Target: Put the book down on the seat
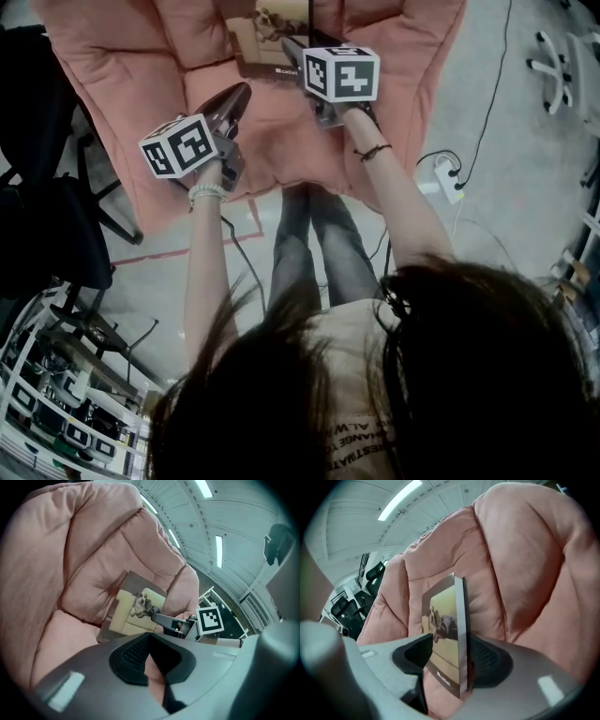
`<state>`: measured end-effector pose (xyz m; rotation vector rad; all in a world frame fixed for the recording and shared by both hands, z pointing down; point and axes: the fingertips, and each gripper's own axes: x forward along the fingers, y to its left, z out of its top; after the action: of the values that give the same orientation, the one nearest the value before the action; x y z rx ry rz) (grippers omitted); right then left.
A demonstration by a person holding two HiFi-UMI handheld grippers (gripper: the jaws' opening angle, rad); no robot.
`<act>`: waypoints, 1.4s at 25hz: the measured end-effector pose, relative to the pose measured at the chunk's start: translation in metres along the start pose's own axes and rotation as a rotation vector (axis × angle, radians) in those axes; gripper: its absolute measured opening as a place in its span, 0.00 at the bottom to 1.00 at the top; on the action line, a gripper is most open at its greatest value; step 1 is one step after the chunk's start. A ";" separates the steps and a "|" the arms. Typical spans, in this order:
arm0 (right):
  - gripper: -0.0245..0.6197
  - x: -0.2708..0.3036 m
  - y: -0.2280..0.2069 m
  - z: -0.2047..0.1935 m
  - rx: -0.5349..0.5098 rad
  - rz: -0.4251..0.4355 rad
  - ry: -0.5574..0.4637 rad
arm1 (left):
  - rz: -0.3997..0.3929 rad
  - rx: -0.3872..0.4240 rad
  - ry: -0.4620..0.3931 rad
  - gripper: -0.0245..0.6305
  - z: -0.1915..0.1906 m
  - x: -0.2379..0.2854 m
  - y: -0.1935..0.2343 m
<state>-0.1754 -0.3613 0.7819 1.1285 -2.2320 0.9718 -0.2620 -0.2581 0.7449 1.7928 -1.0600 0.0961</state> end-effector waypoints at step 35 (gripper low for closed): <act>0.11 -0.144 0.072 0.032 0.008 0.163 -0.022 | -0.028 0.052 -0.175 0.02 0.026 -0.064 -0.139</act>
<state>-0.1569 -0.2830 0.6389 0.9770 -2.3693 1.0375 -0.2154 -0.2248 0.6007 1.8887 -1.1640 -0.0524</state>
